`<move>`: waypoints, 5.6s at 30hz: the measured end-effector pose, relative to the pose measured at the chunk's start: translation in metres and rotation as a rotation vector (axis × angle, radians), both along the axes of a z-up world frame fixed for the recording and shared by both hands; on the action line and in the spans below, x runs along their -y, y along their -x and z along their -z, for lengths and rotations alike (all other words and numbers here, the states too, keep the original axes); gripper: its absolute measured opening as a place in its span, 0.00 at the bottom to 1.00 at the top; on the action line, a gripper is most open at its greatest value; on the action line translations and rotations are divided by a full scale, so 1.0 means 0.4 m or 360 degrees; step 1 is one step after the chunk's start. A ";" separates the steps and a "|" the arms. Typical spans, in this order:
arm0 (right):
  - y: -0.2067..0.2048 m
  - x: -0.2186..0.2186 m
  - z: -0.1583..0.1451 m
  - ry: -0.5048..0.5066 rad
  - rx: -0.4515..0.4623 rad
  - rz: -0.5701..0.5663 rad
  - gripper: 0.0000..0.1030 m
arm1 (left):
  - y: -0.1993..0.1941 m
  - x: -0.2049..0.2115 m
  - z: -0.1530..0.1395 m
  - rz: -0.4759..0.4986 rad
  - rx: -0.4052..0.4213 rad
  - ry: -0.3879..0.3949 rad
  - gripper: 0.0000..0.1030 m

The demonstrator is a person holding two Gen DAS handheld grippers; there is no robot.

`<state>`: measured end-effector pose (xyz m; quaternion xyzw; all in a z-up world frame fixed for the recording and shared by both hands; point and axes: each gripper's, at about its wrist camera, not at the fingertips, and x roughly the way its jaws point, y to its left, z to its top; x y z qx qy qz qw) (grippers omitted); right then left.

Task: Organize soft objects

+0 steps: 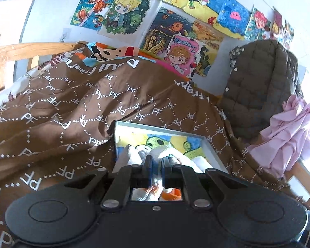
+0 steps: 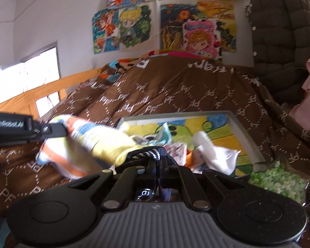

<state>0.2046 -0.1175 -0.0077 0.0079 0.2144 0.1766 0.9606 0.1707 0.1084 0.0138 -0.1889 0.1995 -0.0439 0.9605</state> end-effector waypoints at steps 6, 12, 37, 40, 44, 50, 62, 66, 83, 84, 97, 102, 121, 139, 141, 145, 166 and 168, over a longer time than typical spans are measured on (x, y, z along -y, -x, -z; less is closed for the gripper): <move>-0.035 0.049 -0.010 -0.0065 0.0034 0.0090 0.03 | -0.019 0.002 -0.009 0.0032 0.0070 0.0020 0.08; -0.127 0.115 -0.035 -0.0234 0.0110 0.0204 0.03 | -0.077 0.040 -0.047 0.0066 0.0200 -0.0026 0.08; -0.427 0.208 0.140 -0.0528 -0.0102 0.0396 0.03 | -0.458 0.214 0.157 0.0208 0.0019 -0.0004 0.10; -0.430 0.200 0.148 -0.0516 -0.0117 0.0385 0.07 | -0.467 0.213 0.170 0.0220 -0.0033 -0.0002 0.10; -0.434 0.198 0.158 -0.0506 -0.0154 0.0384 0.12 | -0.469 0.220 0.175 0.0230 -0.0063 -0.0028 0.14; -0.429 0.218 0.165 -0.0547 -0.0216 0.0387 0.28 | -0.471 0.234 0.178 0.0237 -0.0132 -0.0029 0.20; -0.366 0.239 0.092 -0.0513 -0.0148 0.0406 0.64 | -0.428 0.233 0.129 0.0120 -0.0145 0.0007 0.66; -0.333 0.254 0.046 -0.0536 -0.0097 0.0423 0.80 | -0.389 0.225 0.091 0.0061 -0.0088 -0.0041 0.77; -0.125 0.276 -0.103 -0.0429 0.0122 0.0405 1.00 | -0.155 0.239 -0.041 -0.0055 0.0083 -0.0232 0.99; -0.114 0.278 -0.106 -0.0429 0.0128 0.0406 1.00 | -0.141 0.239 -0.046 -0.0059 0.0087 -0.0233 0.99; 0.029 0.265 -0.122 -0.0322 0.0199 0.0467 1.00 | 0.027 0.230 -0.071 -0.0116 0.0147 -0.0243 0.99; 0.068 0.262 -0.102 -0.0290 0.0150 0.0466 1.00 | 0.058 0.222 -0.051 -0.0131 0.0096 -0.0251 0.99; 0.251 0.277 -0.050 -0.0089 0.0200 0.0568 1.00 | 0.197 0.229 0.008 -0.0224 0.0064 -0.0434 0.99; 0.392 0.272 -0.007 -0.0007 0.0228 0.0633 1.00 | 0.333 0.269 0.037 -0.0195 0.0085 -0.0606 0.99; 0.402 0.270 -0.001 0.0008 0.0228 0.0641 1.00 | 0.342 0.276 0.040 -0.0191 0.0084 -0.0627 0.99; 0.415 0.274 0.007 0.0034 0.0226 0.0672 1.00 | 0.352 0.288 0.054 -0.0221 0.0045 -0.0668 0.99; 0.380 0.269 0.066 0.0117 0.0028 0.0634 1.00 | 0.321 0.301 0.106 -0.0130 -0.0209 -0.0673 0.99; 0.377 0.270 0.068 0.0115 0.0015 0.0630 1.00 | 0.323 0.301 0.105 -0.0140 -0.0194 -0.0672 0.99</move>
